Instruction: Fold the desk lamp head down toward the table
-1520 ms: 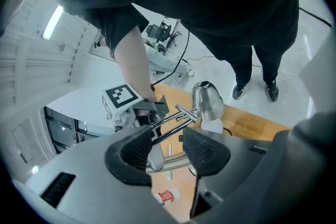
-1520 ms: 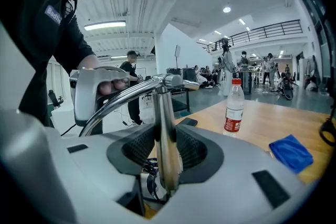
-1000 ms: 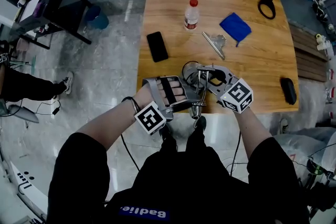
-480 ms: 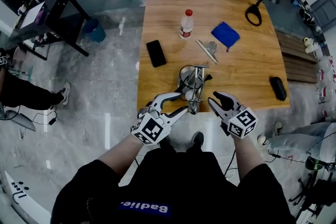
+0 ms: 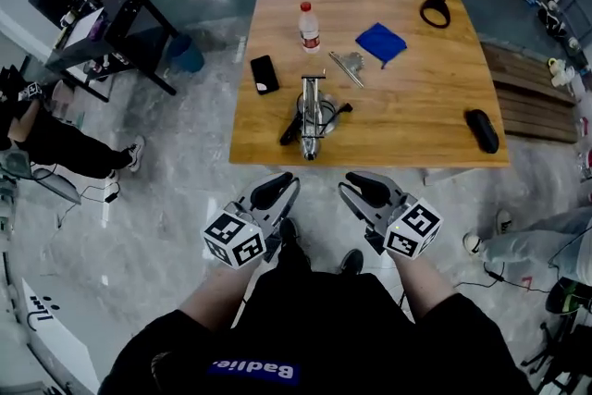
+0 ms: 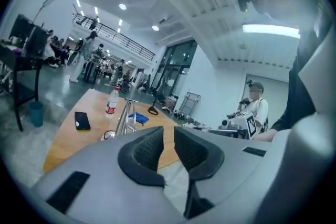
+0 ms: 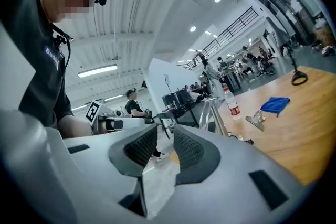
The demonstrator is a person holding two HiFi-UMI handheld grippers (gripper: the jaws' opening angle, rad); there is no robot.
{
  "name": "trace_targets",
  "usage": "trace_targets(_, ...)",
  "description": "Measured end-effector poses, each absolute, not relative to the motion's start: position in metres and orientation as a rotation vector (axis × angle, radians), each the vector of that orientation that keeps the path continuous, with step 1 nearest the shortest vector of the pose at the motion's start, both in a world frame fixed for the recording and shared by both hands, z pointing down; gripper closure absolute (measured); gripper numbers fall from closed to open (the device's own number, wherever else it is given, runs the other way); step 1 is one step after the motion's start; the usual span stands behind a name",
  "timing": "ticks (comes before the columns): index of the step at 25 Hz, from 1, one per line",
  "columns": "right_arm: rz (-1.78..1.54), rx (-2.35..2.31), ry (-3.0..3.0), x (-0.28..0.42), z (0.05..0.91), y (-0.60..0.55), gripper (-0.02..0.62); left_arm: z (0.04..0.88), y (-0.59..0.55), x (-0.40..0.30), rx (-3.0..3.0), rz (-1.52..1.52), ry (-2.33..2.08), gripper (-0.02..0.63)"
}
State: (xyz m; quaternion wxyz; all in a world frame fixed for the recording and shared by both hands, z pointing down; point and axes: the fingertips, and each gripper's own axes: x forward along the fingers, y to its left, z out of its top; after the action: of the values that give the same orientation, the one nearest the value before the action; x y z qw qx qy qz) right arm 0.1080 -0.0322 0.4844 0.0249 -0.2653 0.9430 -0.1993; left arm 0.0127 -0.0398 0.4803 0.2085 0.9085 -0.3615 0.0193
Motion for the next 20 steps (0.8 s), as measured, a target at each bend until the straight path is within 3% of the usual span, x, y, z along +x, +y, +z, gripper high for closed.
trace_targets(5,-0.529,-0.743,2.931,0.128,0.435,0.024,0.585,0.445,0.019,0.026,2.562,0.016,-1.029,0.597)
trace_targets(20,-0.35,-0.798,2.947,0.078,0.376,0.108,0.591,0.389,0.089,0.023,2.717,-0.027,-0.815,0.597)
